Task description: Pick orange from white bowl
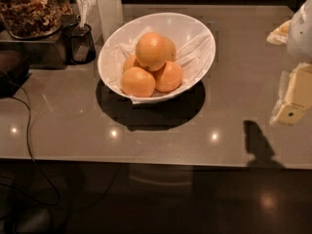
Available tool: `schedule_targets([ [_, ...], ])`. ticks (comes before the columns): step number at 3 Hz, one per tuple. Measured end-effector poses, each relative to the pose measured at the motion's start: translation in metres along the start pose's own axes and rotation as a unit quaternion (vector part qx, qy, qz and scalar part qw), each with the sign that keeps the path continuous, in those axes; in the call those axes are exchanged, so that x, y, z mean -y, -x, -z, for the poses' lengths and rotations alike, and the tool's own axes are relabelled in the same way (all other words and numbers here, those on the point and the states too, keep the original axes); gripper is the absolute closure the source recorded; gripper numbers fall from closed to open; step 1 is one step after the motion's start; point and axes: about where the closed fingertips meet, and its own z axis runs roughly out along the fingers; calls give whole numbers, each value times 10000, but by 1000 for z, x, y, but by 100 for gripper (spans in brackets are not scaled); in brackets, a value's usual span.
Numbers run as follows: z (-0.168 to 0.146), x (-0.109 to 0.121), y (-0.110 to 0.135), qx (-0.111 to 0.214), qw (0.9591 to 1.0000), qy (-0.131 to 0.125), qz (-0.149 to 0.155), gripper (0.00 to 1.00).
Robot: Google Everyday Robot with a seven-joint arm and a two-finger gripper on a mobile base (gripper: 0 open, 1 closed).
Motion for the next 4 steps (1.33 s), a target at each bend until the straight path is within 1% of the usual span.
schedule_targets([
  [1,0,0,0,0,10000,0,0,0],
  [2,1,5,11,189,9998,-13,74,0],
  [3,-5,20,43,495,9985,39,250,0],
  [4,-19,36,79,793,9960,134,397,0],
])
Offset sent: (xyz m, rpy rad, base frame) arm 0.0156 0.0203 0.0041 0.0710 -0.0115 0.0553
